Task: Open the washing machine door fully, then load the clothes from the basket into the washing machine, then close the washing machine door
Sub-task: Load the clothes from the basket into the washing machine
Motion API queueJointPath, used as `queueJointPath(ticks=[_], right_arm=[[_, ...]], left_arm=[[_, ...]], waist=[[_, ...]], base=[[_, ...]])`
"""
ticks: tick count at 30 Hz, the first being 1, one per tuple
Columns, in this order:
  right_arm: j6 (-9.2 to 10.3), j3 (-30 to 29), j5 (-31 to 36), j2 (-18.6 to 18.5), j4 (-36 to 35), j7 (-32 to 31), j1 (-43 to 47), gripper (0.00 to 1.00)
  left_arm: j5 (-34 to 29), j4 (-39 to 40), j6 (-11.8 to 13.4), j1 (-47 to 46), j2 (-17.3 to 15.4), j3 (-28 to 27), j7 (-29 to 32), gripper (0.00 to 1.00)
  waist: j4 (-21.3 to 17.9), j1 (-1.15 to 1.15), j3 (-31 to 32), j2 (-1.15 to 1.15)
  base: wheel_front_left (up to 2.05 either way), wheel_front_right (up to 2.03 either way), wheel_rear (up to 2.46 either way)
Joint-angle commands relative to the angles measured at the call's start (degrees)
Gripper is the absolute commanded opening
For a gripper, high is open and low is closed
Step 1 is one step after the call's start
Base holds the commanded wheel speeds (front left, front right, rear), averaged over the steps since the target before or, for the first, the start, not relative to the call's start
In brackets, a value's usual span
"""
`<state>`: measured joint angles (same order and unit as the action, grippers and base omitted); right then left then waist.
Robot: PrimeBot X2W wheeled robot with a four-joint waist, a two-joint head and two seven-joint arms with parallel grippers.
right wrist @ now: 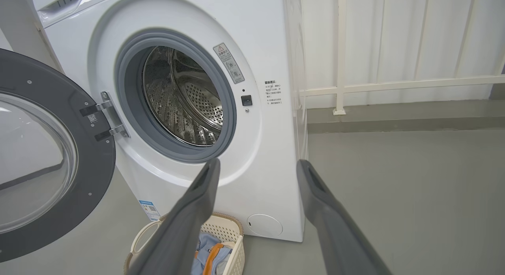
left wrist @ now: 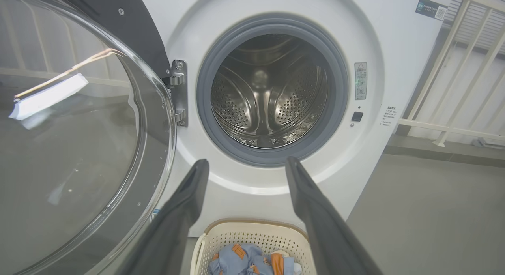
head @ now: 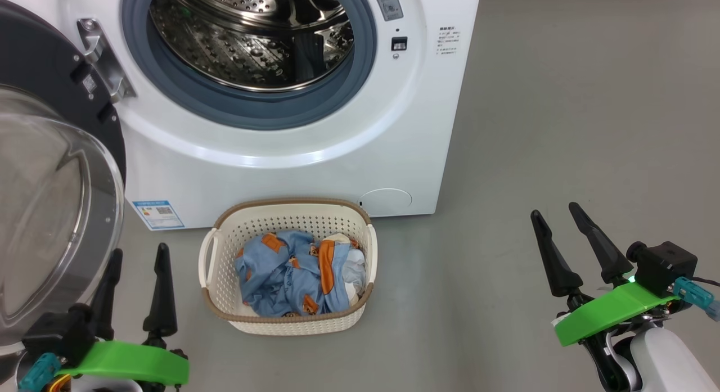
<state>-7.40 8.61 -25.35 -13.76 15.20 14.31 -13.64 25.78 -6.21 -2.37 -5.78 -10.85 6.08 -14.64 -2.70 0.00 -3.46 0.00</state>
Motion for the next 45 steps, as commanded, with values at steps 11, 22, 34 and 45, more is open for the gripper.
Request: queueJointPath(ticks=[11,22,34,45], right_arm=[[-0.09,0.82,0.14,-0.01,-1.70,0.69,-0.86,1.00],[-0.09,1.00,0.31,0.02,-1.75,0.69,-0.92,1.00],[-0.09,1.59,0.26,-0.13,-1.44,0.69,-1.08,1.00],[-0.09,1.66,0.29,-0.05,-1.36,0.69,-1.25,1.00]], left_arm=[[-1.73,1.44,-0.81,-1.73,-0.78,-2.70,-0.36,1.00],[-2.22,1.31,-0.80,-1.89,-0.46,-2.80,-0.36,1.00],[-2.13,1.13,-1.12,-1.94,0.00,-2.58,-0.36,1.00],[-2.15,0.93,-1.23,-2.14,-0.01,-2.59,-0.36,1.00]], waist=[[0.09,0.00,-1.16,0.00],[0.26,0.00,-1.50,0.00],[0.36,0.00,-1.45,0.00],[0.28,0.00,-1.64,0.00]], base=[[0.54,-0.54,0.00],[1.42,-1.42,0.00],[1.26,-1.26,0.00],[0.18,-0.18,0.00]])
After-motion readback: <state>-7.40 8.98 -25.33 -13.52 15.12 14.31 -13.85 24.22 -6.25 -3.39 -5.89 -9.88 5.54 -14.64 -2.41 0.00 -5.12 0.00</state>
